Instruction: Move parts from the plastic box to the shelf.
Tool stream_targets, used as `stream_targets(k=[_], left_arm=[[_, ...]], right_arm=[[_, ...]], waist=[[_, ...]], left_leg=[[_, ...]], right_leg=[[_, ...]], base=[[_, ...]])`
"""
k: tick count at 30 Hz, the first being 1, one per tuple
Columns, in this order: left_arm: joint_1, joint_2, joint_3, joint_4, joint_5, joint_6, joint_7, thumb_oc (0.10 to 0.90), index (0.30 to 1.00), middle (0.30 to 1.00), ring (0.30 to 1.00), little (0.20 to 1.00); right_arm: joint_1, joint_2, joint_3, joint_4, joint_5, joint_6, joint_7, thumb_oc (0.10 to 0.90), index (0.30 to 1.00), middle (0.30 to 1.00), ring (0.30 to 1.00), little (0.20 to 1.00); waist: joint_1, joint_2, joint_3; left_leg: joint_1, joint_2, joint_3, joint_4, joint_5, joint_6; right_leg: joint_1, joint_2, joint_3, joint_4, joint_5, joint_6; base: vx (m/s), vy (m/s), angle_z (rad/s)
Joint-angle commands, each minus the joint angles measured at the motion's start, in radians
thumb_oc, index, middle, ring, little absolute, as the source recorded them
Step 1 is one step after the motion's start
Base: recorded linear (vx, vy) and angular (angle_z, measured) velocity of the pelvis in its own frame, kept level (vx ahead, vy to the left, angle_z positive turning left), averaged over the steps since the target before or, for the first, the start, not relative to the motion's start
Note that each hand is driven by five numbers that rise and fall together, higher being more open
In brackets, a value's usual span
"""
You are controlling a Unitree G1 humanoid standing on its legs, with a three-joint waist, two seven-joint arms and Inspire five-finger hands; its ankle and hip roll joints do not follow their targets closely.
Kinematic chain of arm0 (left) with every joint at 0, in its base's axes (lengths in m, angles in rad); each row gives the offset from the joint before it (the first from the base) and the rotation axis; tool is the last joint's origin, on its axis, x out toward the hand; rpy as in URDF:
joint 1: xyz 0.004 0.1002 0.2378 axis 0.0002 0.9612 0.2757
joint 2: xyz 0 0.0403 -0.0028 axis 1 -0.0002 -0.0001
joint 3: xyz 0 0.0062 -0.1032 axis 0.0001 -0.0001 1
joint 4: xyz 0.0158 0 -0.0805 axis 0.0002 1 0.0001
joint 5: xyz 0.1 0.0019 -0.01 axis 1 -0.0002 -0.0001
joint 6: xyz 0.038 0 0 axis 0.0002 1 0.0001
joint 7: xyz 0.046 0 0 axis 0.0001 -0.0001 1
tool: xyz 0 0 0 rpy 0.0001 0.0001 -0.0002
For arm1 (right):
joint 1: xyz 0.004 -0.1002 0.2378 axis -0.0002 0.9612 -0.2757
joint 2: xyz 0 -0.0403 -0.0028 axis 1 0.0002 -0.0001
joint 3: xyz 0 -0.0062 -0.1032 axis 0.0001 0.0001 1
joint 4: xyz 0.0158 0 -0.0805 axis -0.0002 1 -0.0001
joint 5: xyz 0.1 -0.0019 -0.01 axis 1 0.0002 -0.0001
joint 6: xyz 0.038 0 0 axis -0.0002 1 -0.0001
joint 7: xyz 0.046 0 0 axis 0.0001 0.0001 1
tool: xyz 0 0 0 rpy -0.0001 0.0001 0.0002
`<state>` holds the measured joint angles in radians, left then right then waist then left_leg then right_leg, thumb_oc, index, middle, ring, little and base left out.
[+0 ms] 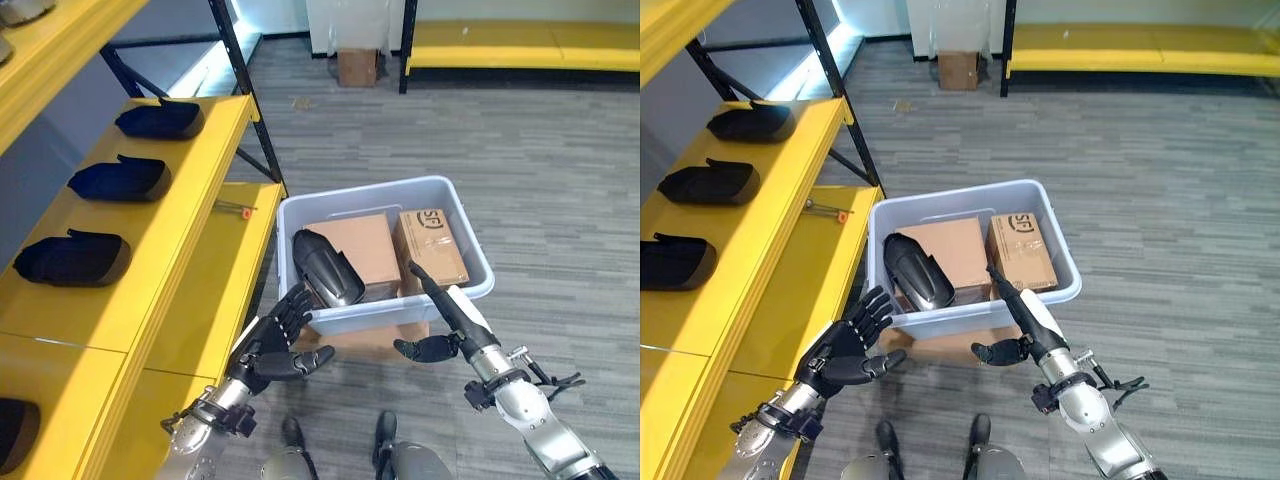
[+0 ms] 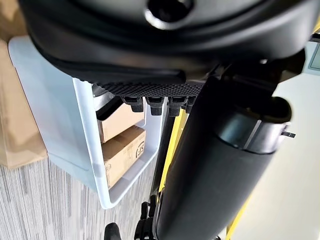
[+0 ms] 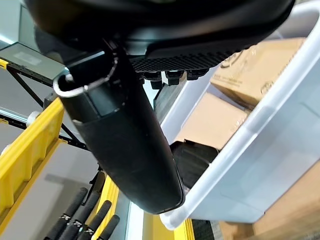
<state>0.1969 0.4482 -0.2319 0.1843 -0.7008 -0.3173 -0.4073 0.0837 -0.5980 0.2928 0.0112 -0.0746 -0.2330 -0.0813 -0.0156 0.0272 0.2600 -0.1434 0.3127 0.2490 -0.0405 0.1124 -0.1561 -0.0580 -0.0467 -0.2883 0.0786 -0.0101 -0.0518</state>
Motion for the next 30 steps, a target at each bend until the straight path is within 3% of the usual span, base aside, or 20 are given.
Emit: stream_targets(k=[1,2,6,13,23,24,30], left_arm=[[0.025,0.025,0.076,-0.122,-0.051,-0.134,-0.05,0.9,1.0,1.0,1.0,1.0],[0.026,0.026,0.083,-0.121,-0.037,-0.131,-0.052,0.9,1.0,1.0,1.0,1.0],[0.0,0.035,0.072,-0.103,-0.041,-0.115,-0.073,0.9,1.0,1.0,1.0,1.0],[-0.008,0.044,0.075,-0.107,-0.04,-0.095,-0.099,0.9,1.0,1.0,1.0,1.0],[-0.007,0.041,0.075,-0.117,-0.041,-0.072,-0.109,0.9,1.0,1.0,1.0,1.0],[-0.02,0.083,-0.003,-0.135,-0.071,-0.242,-0.064,0.9,1.0,1.0,1.0,1.0],[-0.025,0.077,0.0,-0.132,-0.075,-0.239,-0.077,0.9,1.0,1.0,1.0,1.0]], right_arm=[[-0.048,-0.041,-0.047,-0.103,0.033,-0.148,-0.063,0.9,1.0,1.0,1.0,1.0],[-0.046,-0.039,-0.043,-0.095,0.028,-0.152,-0.068,0.9,1.0,1.0,1.0,1.0],[-0.032,-0.031,-0.059,-0.094,0.044,-0.159,-0.072,0.9,1.0,1.0,1.0,1.0],[-0.026,-0.007,-0.062,-0.101,0.067,-0.153,-0.063,0.9,1.0,1.0,1.0,1.0],[-0.016,0.016,-0.069,-0.094,0.077,-0.124,-0.103,0.9,1.0,1.0,1.0,1.0],[0.043,-0.023,-0.051,-0.015,0.02,-0.259,-0.142,0.9,1.0,1.0,1.0,1.0],[0.028,0.002,-0.034,-0.018,0.028,-0.213,-0.159,0.9,1.0,1.0,1.0,1.0]], waist=[[0.05,-0.015,-0.006],[0.055,-0.014,-0.006],[0.05,-0.02,-0.016],[0.049,-0.022,-0.035],[0.05,-0.018,-0.054],[-0.009,-0.027,-0.079],[0.009,-0.031,-0.081]], left_leg=[[0.009,-0.001,-0.037,0.073,0.082,0.006],[0.022,-0.008,-0.055,0.088,0.047,0.015],[0.064,-0.039,-0.059,0.108,-0.02,0.036],[0.119,-0.082,-0.088,0.07,-0.042,0.054],[0.135,-0.091,-0.094,0.046,-0.046,0.058],[0.216,-0.089,0.065,0.108,-0.138,0.066],[0.212,-0.089,0.06,0.102,-0.137,0.077]], right_leg=[[0.087,-0.084,0.034,0.109,-0.146,0.102],[0.081,-0.078,0.045,0.17,-0.177,0.098],[0.07,-0.085,0.048,0.236,-0.2,0.101],[0.067,-0.099,0.07,0.215,-0.177,0.119],[0.101,-0.109,0.069,0.146,-0.159,0.121],[0.051,-0.146,0.001,0.177,-0.125,0.162],[0.075,-0.154,-0.001,0.149,-0.118,0.164]], base=[[0.22,0.248,-0.8],[0.2,0.251,-0.84],[0.15,0.184,-0.46],[0.09,0.07,0.14],[0.03,-0.011,0.05],[0.0,0.0,0.0],[0.01,0.001,0.0]])
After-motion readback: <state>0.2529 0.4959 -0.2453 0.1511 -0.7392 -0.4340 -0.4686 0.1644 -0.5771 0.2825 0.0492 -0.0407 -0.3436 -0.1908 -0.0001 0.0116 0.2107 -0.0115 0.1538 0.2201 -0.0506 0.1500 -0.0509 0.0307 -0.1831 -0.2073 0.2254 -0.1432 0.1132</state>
